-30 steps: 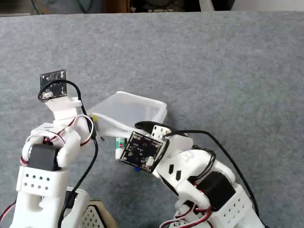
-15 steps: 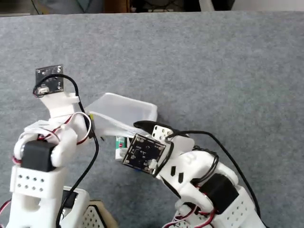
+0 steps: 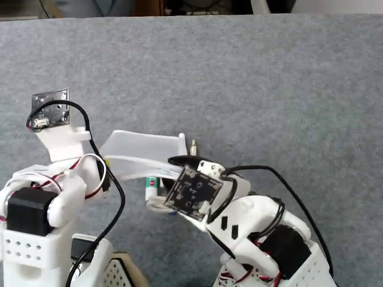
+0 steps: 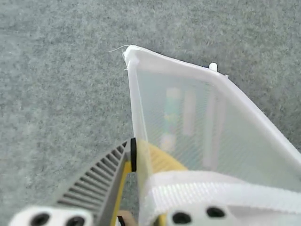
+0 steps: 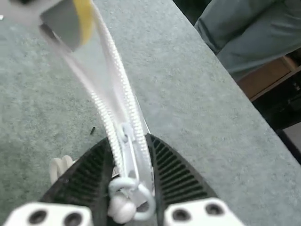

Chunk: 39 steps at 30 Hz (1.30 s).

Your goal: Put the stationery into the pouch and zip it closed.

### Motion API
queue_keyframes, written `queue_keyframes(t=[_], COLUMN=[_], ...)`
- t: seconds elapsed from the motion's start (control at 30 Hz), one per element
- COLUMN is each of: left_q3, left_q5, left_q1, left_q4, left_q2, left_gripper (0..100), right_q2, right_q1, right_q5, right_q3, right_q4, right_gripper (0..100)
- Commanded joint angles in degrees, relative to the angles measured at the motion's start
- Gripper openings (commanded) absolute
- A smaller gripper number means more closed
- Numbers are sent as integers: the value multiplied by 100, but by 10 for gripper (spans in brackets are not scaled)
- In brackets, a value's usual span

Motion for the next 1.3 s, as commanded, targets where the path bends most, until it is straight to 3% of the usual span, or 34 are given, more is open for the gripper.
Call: queue_keyframes(t=[0.0, 0.33, 0.5, 0.6, 0.8, 0.9, 1.27], left_q3=[-330, 330, 365, 365, 365, 365, 365], left_q5=[246, 316, 316, 316, 316, 316, 316], left_q1=[4, -57, -66, -66, -66, -66, -75], left_q4=[70, 70, 70, 70, 70, 70, 70], left_q2=[-220, -1116, -1521, -1574, -1574, -1565, -1565], left_gripper=[29, 29, 29, 29, 29, 29, 29], right_q2=[57, 57, -66, -259, -655, -708, -936], right_q1=[484, 870, 835, 782, 185, -18, 343], right_q5=[-422, -1310, -1187, -712, -589, -519, -510], right_q3=[-233, -796, -971, -1051, -1059, -1226, -2114], right_q4=[79, 1046, 1433, 1679, 1916, 1952, 3095], right_gripper=[15, 15, 26, 135, 389, 410, 410])
